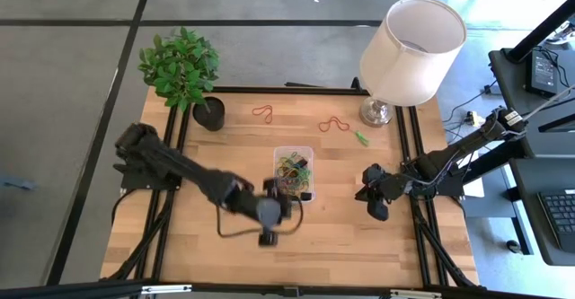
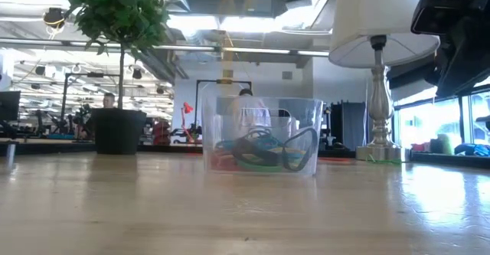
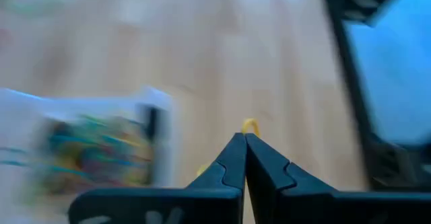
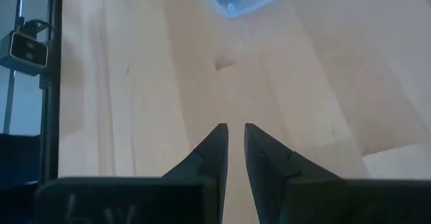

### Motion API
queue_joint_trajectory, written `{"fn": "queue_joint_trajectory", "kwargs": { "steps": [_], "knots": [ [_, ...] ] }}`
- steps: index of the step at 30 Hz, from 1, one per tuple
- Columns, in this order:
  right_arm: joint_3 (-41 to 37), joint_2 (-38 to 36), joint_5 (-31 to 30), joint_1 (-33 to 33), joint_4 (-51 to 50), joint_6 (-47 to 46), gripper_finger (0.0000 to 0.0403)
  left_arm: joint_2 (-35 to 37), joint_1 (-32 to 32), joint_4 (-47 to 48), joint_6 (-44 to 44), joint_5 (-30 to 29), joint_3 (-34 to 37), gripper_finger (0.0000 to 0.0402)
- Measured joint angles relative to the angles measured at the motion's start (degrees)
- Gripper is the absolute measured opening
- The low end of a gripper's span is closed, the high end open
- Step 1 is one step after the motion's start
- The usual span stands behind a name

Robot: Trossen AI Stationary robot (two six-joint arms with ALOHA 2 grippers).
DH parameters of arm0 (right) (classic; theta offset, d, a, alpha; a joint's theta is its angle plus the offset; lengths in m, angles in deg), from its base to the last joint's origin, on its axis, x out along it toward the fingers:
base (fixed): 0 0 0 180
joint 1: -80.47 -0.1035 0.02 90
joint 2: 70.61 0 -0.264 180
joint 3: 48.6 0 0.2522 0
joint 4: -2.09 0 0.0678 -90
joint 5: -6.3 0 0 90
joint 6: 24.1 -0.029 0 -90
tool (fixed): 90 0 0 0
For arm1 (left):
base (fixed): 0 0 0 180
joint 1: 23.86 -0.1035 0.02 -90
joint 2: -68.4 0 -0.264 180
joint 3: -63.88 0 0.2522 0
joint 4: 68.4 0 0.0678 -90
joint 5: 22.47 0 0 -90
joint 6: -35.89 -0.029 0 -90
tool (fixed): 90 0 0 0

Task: Pick and place rubber bands into bin
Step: Put the yellow rubber band into the transparent container

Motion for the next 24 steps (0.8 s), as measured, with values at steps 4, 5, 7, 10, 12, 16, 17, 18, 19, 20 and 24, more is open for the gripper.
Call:
{"fn": "queue_joint_trajectory", "kwargs": {
  "steps": [4, 5, 7, 10, 12, 16, 17, 18, 19, 20, 24],
  "knots": [
    [0.00, 0.00, -2.24, 0.00, 1.58, -0.02, 0.0054, 3.58, -4.39, 0.76, -7.00, -3.84, 0.07, 0.0002],
    [0.00, 0.00, -2.58, 0.02, 2.10, -0.02, 0.0054, 4.20, -5.87, 0.56, -8.62, -3.79, 0.07, 0.0001],
    [0.00, 0.02, -2.76, 0.02, 3.07, -0.02, 0.0054, 4.80, -8.91, 1.26, -11.33, -2.92, 0.02, 0.0002],
    [0.00, 0.02, -2.77, 0.02, 3.71, -0.02, 0.0054, 4.18, -14.10, 3.24, -14.96, -0.92, 0.07, 0.0002],
    [0.00, 0.02, -2.81, 0.02, 3.87, -0.45, 0.0054, 3.48, -17.38, 4.15, -17.08, 0.92, 0.07, 0.0002],
    [0.00, 0.02, -5.60, 0.02, 3.86, -3.17, 0.0054, 1.40, -23.07, 6.33, -20.70, 5.23, 0.07, 0.0002],
    [0.00, 0.02, -6.45, 0.02, 3.86, -3.34, 0.0054, 0.97, -24.38, 6.81, -21.73, 5.94, 0.07, 0.0002],
    [0.00, 0.02, -7.03, 0.02, 3.85, -3.58, 0.0054, 0.55, -25.57, 7.30, -22.67, 6.67, 0.10, 0.0002],
    [0.01, 0.02, -7.66, 0.04, 3.84, -4.06, 0.0054, 0.08, -26.65, 7.30, -23.49, 7.26, 0.26, 0.0002],
    [0.02, 0.02, -8.47, 0.11, 3.85, -4.53, 0.0054, -0.35, -27.66, 7.04, -24.13, 7.89, 0.61, 0.0002],
    [0.02, 0.04, -11.77, 0.11, 3.84, -5.33, 0.0054, -2.04, -30.69, 6.90, -24.30, 10.55, 2.68, 0.0003]
  ]
}}
